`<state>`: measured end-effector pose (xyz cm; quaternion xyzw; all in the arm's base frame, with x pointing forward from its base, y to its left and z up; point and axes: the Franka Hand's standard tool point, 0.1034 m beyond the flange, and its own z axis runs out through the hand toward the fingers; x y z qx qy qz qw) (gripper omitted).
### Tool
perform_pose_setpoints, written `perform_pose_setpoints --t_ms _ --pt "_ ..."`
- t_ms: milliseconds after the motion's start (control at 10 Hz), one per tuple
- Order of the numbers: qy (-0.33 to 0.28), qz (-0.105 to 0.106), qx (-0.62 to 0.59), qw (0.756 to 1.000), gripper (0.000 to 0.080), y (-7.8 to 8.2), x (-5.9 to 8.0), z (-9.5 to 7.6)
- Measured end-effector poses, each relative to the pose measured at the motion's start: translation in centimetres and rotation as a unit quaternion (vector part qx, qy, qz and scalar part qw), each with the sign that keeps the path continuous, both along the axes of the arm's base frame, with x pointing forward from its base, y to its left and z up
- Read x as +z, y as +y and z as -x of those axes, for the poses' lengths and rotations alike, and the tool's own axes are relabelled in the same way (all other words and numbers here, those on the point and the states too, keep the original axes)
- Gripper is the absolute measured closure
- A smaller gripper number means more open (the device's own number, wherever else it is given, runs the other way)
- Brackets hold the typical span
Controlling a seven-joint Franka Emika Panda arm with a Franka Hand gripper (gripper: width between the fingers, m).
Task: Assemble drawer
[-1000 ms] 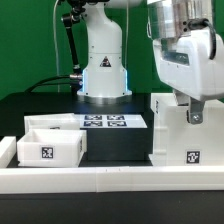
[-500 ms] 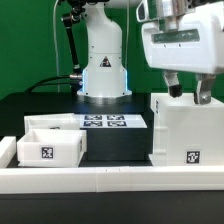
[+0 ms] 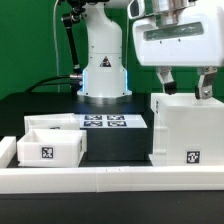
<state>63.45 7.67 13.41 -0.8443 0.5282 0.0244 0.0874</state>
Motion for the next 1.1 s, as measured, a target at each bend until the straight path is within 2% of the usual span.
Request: perform_pose_setpoints --t_ms 100,300,700,800,1100 --pt "0.011 0.017 0.119 0.993 0.0151 0.0 0.4 0.5" --pt "-0.005 0.023 0.255 0.967 0.0151 -0.3 0.6 0.4" --pt "-0.022 0.024 0.36 0.932 0.0151 -0.5 0.5 0.4" --pt "-0.035 0.025 0.427 0.903 0.0151 -1.7 0.5 0.8" --pt "-0.041 0.033 0.447 0.893 0.0151 -7.2 -0.1 4.0"
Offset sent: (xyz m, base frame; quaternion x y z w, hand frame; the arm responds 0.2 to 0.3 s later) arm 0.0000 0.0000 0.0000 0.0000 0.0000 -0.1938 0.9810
